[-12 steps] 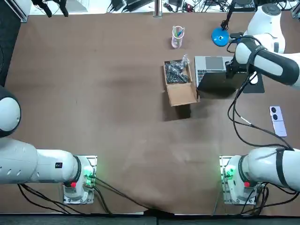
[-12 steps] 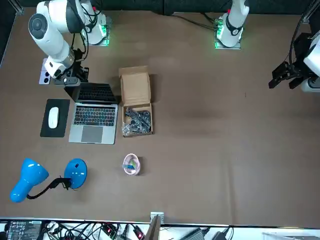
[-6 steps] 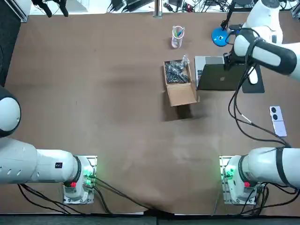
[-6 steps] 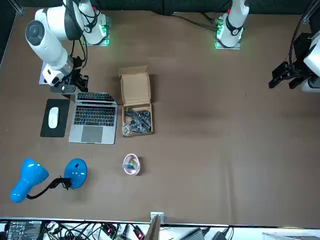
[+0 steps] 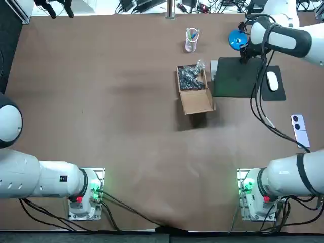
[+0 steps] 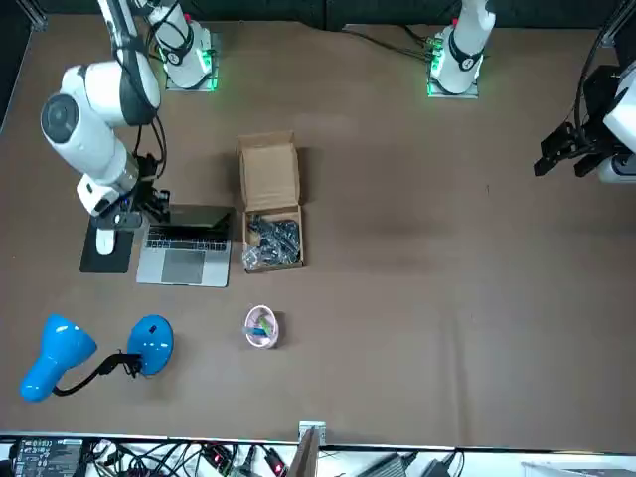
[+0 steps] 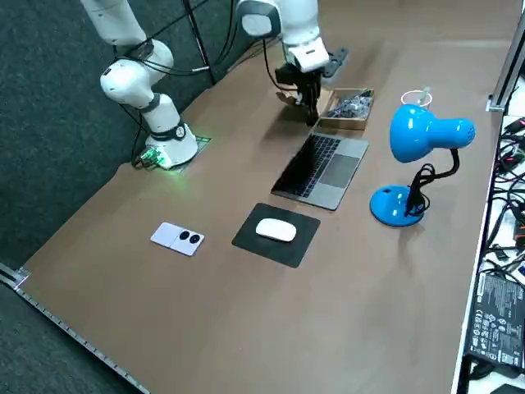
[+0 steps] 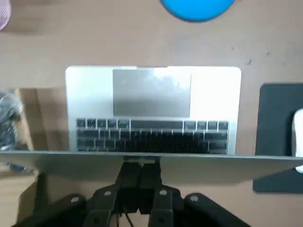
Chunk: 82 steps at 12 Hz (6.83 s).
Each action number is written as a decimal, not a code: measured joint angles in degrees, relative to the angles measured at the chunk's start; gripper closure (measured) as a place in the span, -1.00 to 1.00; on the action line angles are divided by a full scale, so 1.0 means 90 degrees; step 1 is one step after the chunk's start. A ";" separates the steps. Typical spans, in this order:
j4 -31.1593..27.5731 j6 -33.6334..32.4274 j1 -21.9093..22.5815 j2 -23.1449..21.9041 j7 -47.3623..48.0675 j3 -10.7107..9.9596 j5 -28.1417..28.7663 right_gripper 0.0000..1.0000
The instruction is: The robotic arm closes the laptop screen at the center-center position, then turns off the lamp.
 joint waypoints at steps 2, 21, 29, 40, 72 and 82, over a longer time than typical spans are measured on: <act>0.0131 0.0354 -0.0032 0.0410 0.0000 -0.0021 -0.0074 0.96; 0.0748 0.1828 -0.0003 0.2098 0.0781 -0.0021 -0.0955 0.96; 0.0937 0.1100 0.0017 0.1620 0.0784 0.0025 -0.0972 0.96; 0.1867 -0.0281 0.0294 0.1310 0.1024 0.0054 -0.1156 0.96; 0.2583 0.1444 0.0612 0.3046 0.6760 -0.0084 -0.6436 0.96; 0.2810 0.1913 0.0326 0.3685 0.7912 -0.0110 -0.7794 0.96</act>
